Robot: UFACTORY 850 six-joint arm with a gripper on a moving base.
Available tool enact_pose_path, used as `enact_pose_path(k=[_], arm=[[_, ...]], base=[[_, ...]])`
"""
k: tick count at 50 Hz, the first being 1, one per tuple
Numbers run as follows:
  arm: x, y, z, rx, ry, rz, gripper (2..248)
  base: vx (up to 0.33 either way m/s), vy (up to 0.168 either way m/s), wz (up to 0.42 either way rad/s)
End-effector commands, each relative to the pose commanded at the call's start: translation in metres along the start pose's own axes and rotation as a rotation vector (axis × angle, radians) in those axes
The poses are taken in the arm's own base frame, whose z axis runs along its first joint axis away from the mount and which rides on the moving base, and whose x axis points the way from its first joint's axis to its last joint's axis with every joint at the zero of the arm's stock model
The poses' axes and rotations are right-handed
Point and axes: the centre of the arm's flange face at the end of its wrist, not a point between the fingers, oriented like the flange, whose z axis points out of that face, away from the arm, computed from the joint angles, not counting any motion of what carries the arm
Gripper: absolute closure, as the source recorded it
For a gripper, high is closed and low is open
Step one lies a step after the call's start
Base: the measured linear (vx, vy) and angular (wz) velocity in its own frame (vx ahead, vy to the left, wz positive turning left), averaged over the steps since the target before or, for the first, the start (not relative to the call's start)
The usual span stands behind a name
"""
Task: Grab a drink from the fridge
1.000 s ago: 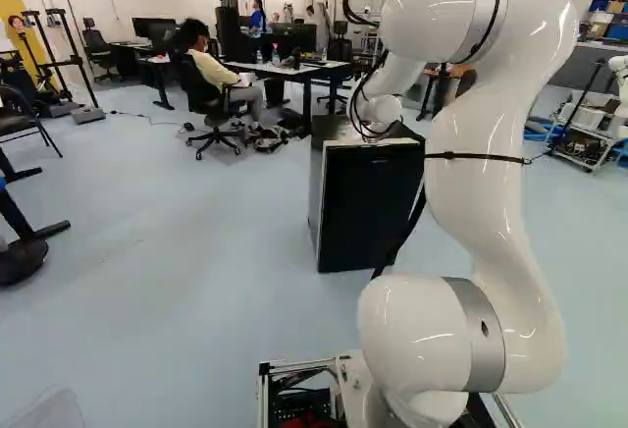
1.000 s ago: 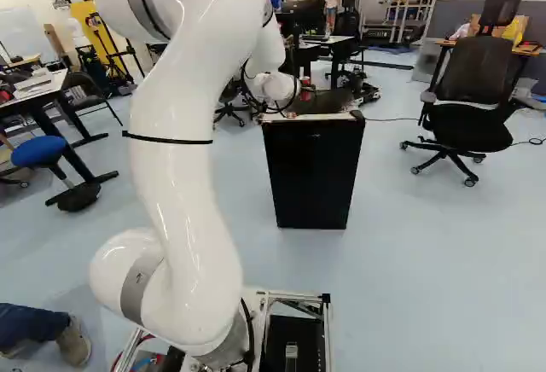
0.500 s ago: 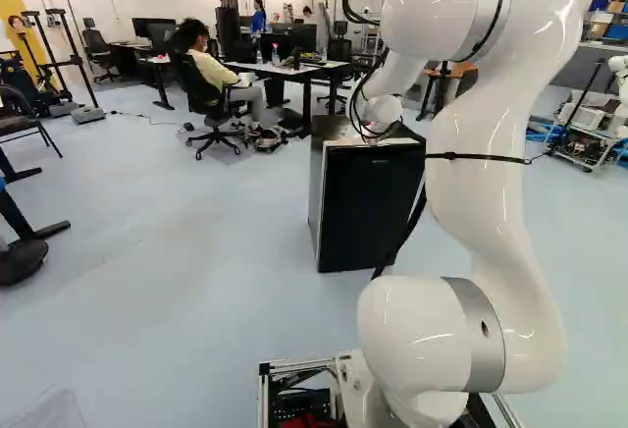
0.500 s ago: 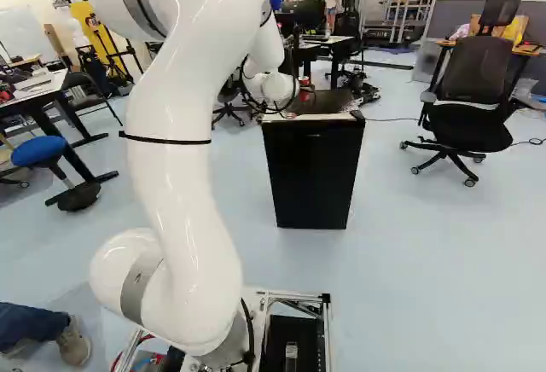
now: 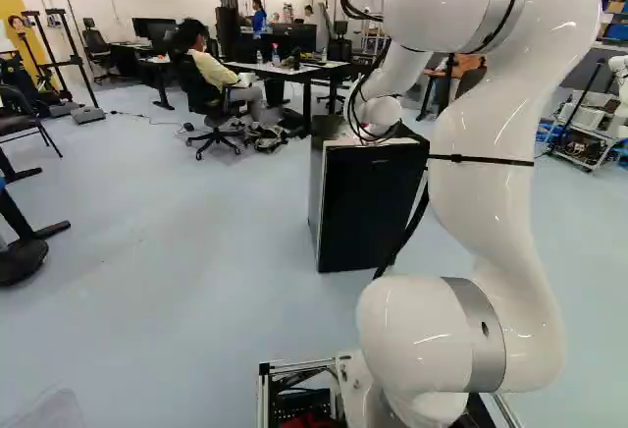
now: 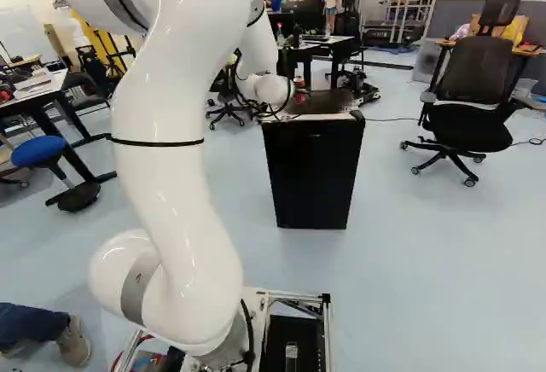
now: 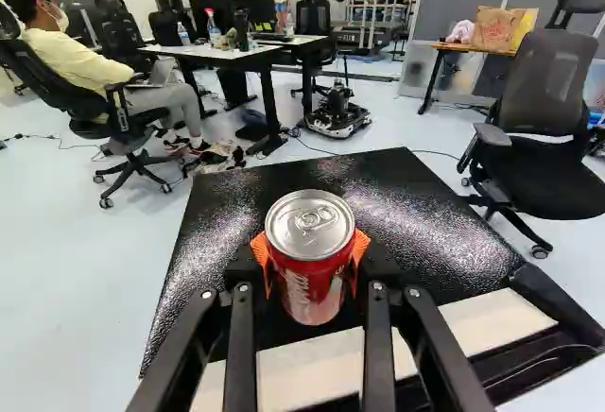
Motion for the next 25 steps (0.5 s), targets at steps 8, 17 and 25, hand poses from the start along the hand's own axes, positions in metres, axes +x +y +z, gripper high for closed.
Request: enact_pose_path(k=[8,17,25], arm=[[-0.005,-0.005,-0.015,0.009,0.0,-0.004,150],[-0.012,-0.012,-0.036,0.021,-0.001,-0.009,150],[-0.019,-0.018,-0.056,0.032,-0.002,-0.014,150]], base=[[0.0,0.0,0.0],[0.0,0.0,0.0],[0.0,0.0,0.0]])
